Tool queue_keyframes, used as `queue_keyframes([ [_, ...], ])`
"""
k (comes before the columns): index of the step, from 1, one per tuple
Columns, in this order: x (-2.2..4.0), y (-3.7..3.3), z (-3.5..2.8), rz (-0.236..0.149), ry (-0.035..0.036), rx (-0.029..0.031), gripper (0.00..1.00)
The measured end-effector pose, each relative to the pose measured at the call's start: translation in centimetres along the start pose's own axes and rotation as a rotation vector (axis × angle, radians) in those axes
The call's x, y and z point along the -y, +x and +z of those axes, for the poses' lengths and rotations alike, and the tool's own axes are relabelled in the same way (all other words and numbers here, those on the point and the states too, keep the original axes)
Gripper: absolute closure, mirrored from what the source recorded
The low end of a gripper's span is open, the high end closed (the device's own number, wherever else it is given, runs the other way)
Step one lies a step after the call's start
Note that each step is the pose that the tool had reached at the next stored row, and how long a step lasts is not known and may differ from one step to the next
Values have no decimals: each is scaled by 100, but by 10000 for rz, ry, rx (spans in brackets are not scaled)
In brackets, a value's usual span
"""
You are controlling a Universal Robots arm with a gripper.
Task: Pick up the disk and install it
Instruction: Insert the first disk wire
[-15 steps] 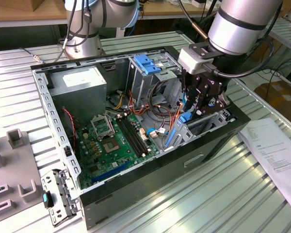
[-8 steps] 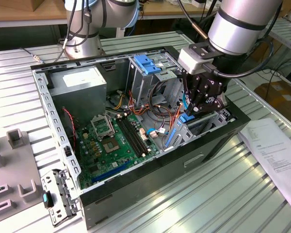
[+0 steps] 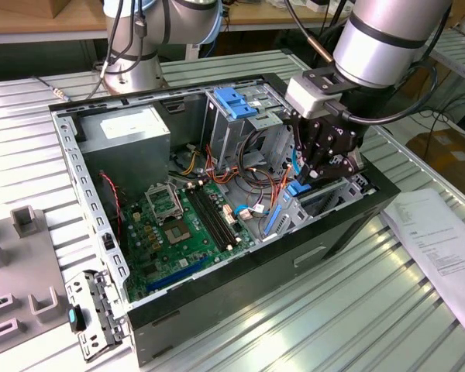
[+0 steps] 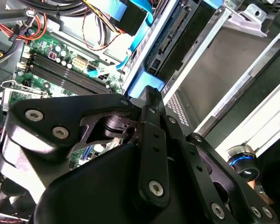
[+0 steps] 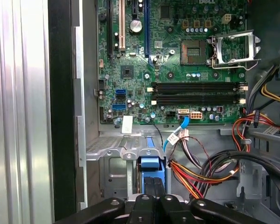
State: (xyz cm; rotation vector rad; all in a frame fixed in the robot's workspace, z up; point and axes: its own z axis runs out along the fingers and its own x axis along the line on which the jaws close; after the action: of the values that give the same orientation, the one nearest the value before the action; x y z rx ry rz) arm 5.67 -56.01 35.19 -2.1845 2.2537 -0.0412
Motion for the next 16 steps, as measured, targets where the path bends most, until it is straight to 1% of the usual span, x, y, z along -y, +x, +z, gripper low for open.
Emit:
queue_keyframes([
  [7,94,-3,6,0,15,1,89],
  [9,143,-5,11,-10,20,-3,89],
  [10,176,-6,16,-142,22,-2,89],
  [12,184,-6,21,-465,27,4,89],
  [13,190,-7,24,-838,33,12,89],
  [14,201,-7,24,-961,36,16,89],
  [16,228,-7,6,-1013,3,16,89],
])
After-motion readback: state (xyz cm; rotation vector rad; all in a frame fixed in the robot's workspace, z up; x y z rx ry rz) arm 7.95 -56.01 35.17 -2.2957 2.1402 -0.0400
